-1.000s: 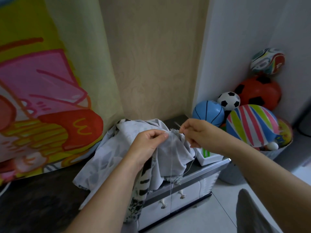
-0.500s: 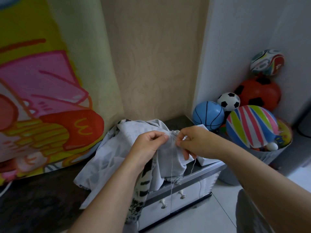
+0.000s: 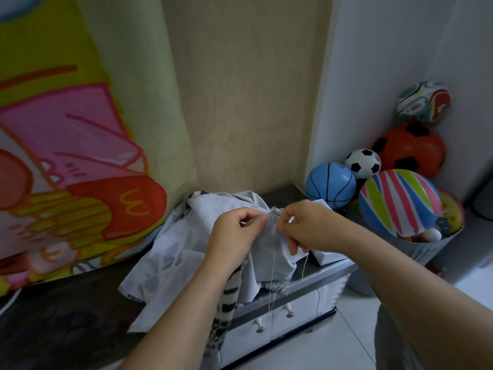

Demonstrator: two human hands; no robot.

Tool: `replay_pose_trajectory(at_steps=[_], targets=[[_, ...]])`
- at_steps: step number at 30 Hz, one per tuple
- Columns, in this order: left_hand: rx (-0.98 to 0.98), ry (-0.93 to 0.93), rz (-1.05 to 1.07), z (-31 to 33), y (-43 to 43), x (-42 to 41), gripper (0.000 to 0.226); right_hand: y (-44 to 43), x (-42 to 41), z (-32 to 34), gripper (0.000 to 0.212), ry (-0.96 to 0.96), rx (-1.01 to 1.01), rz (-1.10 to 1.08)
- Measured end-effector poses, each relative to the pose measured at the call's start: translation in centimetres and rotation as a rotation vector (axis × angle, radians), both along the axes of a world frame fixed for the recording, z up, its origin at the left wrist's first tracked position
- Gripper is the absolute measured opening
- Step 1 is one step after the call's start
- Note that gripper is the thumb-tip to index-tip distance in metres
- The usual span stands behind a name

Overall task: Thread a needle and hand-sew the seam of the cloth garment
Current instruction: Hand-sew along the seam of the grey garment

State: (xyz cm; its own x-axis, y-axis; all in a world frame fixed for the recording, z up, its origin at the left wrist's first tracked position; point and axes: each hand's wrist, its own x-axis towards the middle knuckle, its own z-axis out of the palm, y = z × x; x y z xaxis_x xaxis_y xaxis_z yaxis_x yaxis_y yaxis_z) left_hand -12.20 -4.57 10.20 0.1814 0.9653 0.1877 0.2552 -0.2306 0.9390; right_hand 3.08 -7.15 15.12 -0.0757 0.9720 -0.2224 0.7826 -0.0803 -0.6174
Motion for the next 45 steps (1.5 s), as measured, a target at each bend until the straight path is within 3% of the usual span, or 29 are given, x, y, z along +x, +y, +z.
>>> replay_pose_trajectory(at_steps=[6, 10, 15, 21, 31, 34, 36, 39, 43, 45], targets=[[0.183, 0.071, 0.118, 0.0, -0.6, 0.4, 0.018, -0.1, -0.5, 0.4, 0.020, -0.005, 0.033, -0.028], [0.246, 0.062, 0.123, -0.4, -1.0, 1.1, 0.009, 0.3, -1.5, 0.4, 0.017, -0.125, 0.100, -0.030], [0.026, -0.125, 0.130, -0.5, -0.6, 1.2, 0.012, -0.1, -1.3, -0.7, 0.011, 0.217, 0.204, -0.159], [-0.115, -0.296, 0.120, -0.7, -0.3, 0.7, 0.011, -1.1, 0.0, -0.5, 0.001, 0.401, 0.276, -0.024], [-0.090, -0.359, 0.006, -0.5, -1.0, 0.5, 0.008, -0.4, 0.4, -1.3, 0.015, 0.382, 0.319, -0.056], [-0.074, -0.308, -0.041, -0.5, -1.0, 0.0, 0.009, 0.1, 1.5, -0.8, 0.022, 0.386, 0.228, -0.180], [-0.076, -0.279, -0.087, -0.4, -1.0, -0.1, 0.009, 0.5, 1.5, -0.6, 0.029, 0.426, 0.055, -0.151], [-0.082, -0.259, -0.135, -0.2, -1.2, -0.1, 0.012, 0.8, 1.0, -0.3, 0.021, 0.532, -0.086, -0.067], [-0.066, -0.244, -0.149, 0.0, -1.3, -0.3, 0.015, 1.2, 1.1, 0.2, 0.013, 0.612, -0.074, -0.082], [-0.064, -0.222, -0.150, 0.0, -1.2, -0.6, 0.015, 1.7, 1.1, 0.3, 0.013, 0.724, -0.003, -0.227]])
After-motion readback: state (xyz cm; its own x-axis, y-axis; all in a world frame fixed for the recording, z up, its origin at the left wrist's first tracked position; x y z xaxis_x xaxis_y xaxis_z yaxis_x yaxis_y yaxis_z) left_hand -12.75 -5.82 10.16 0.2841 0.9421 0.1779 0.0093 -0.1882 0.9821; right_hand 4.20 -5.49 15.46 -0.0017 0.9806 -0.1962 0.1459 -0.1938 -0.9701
